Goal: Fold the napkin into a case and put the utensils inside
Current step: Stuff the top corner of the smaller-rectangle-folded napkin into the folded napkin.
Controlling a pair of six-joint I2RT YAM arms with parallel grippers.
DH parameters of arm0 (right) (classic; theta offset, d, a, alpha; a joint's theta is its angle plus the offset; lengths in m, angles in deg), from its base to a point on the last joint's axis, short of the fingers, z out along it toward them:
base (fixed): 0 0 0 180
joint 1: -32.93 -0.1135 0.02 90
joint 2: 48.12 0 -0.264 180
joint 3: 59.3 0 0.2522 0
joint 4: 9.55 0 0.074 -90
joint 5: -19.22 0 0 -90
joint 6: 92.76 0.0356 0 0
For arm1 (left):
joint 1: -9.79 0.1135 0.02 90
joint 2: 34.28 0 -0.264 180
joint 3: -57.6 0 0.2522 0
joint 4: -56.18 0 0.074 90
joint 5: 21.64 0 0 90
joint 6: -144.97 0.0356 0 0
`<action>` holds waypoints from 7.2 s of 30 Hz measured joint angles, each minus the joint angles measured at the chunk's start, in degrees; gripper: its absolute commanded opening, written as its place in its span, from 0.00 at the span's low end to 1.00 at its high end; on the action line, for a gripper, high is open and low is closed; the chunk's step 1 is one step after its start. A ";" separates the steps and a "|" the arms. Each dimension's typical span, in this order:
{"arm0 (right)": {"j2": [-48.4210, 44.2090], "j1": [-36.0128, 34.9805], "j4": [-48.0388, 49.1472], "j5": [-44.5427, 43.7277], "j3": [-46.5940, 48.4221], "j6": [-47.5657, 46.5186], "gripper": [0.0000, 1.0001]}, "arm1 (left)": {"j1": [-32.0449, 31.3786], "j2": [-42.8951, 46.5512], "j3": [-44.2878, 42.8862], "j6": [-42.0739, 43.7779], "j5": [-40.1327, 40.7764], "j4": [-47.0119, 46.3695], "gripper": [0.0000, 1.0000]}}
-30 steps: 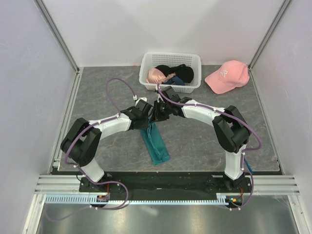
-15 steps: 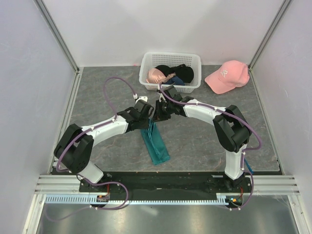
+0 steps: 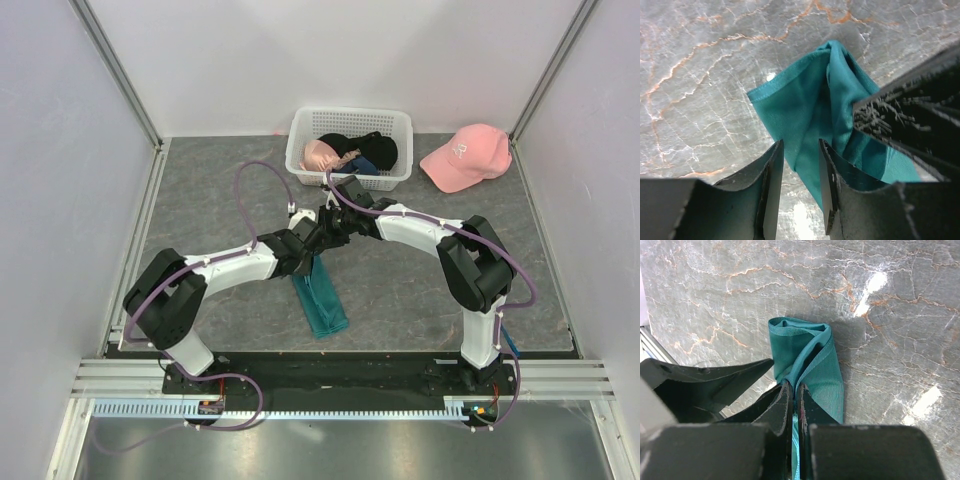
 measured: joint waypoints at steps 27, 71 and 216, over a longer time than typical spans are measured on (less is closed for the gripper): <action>0.31 -0.46 1.66 1.84 -1.07 1.75 0.00 | 0.81 2.45 -1.73 -0.33 -0.92 -0.37 0.05; 3.34 -0.96 12.63 6.25 -7.58 5.88 0.36 | 6.91 3.04 2.27 -3.58 -10.69 -1.62 0.26; 12.31 -4.42 16.61 9.62 2.10 5.68 0.15 | 17.51 11.61 11.98 -7.41 -22.75 -8.92 0.02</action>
